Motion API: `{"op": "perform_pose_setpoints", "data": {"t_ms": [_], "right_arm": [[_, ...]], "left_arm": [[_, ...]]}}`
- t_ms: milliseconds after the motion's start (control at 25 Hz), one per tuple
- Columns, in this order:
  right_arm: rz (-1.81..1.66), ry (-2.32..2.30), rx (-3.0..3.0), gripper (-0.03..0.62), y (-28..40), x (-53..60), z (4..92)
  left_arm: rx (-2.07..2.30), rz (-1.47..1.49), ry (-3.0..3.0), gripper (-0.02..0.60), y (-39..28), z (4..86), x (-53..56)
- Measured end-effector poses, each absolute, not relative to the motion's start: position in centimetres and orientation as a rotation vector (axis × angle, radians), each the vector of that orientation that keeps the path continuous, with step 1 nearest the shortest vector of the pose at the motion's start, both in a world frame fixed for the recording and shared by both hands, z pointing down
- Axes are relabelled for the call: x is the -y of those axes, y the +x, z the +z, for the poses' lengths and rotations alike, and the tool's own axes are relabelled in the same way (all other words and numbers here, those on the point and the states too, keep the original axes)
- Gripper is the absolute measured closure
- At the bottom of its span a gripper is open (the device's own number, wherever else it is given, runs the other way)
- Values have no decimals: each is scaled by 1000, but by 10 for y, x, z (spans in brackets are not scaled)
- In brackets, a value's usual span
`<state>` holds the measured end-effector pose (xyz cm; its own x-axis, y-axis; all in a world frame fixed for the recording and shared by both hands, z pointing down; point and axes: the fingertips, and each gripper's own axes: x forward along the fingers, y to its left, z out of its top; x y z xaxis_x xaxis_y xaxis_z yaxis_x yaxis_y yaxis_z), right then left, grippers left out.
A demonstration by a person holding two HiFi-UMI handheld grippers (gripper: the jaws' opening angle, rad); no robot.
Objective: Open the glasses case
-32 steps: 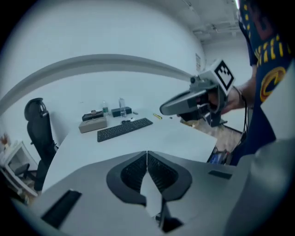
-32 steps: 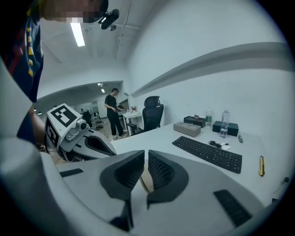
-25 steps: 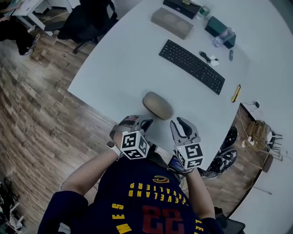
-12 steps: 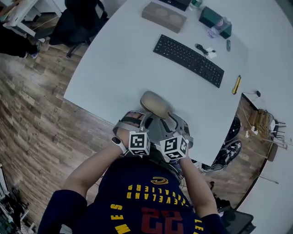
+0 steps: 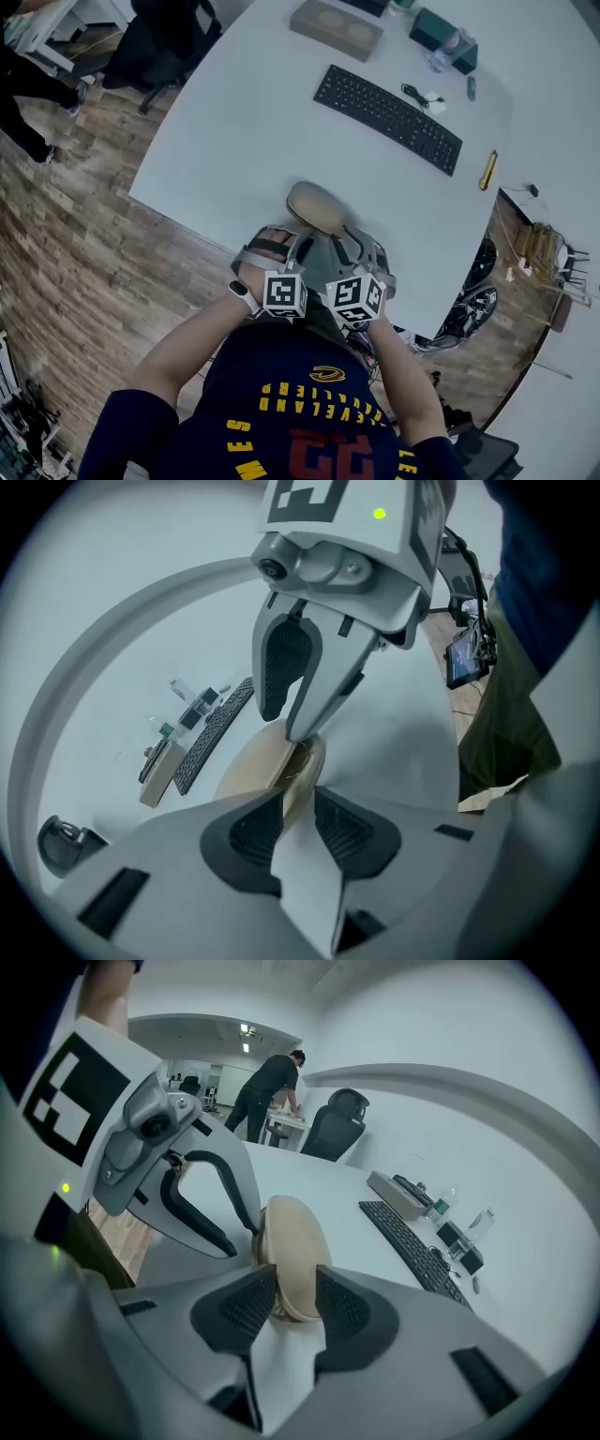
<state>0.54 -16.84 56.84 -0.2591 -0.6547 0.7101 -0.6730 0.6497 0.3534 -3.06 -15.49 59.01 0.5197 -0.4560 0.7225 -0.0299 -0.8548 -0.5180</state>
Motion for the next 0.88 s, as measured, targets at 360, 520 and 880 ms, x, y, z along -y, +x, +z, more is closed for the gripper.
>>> {"op": "perform_pose_setpoints", "data": {"t_ms": [360,520,880], "right_arm": [[2,1125,2000,511,14,183,545],[-8,1081,2049,511,11,183,538],[-124,961,1941,461,14,173,565]], "left_arm": [[-390,-1311,-2296,468,-19,596,167],[-354,-1364,-2336,472,-18,606,163],[-352,-1385,-2340,503,-13,610,162]]}}
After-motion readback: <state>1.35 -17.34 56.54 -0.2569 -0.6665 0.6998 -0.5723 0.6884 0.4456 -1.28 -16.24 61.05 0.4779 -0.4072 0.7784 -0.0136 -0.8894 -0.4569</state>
